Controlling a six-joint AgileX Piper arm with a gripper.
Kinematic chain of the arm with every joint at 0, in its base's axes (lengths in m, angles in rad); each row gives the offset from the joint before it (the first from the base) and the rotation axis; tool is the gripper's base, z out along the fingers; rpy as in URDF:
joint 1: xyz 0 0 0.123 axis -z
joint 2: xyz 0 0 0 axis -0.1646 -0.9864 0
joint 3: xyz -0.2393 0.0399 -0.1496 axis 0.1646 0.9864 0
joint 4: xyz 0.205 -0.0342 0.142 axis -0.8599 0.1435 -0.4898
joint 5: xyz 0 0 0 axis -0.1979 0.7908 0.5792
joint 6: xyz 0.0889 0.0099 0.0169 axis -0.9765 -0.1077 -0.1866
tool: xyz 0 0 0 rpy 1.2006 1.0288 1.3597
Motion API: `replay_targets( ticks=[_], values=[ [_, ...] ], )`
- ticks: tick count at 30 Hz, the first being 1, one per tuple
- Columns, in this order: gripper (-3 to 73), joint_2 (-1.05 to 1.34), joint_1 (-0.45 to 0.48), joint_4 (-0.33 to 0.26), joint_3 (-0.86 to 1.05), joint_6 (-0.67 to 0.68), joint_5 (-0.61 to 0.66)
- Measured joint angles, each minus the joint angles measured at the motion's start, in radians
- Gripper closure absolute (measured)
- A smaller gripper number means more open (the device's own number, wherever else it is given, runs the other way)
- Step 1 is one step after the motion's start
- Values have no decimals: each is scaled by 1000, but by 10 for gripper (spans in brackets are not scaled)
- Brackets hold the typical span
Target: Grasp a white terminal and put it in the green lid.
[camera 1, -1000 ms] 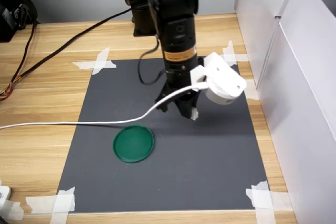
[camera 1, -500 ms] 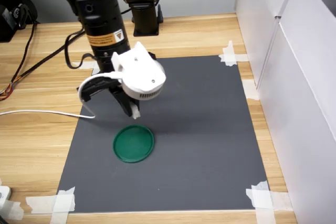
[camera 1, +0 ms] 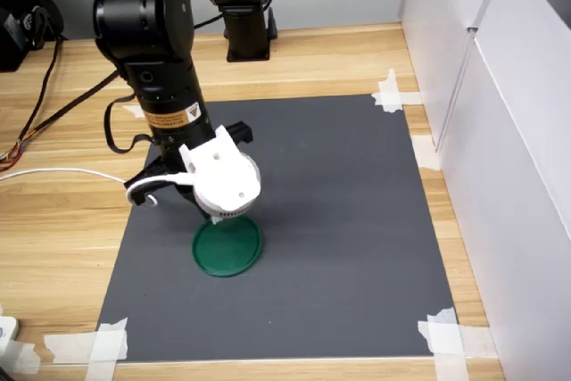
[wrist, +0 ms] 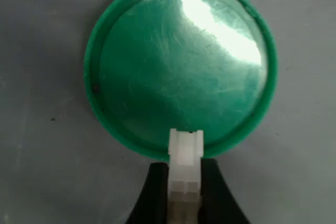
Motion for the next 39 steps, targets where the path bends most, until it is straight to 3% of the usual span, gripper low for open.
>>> replay_targets(
  ticks=[11,14,21,25,32,36,39],
  values=[
    [593,-46,0,7,0,17,-54],
    [518,-55,0,8,0,24,-58],
    [223,-56,0,-3,0,26,-64],
    [146,-34,0,-44,0,26,-69],
    [169,120,0,-176,0,27,-110],
    [276,195,0,-203,0,27,-114],
    [407,251,0,-210,13,27,-132]
  ],
)
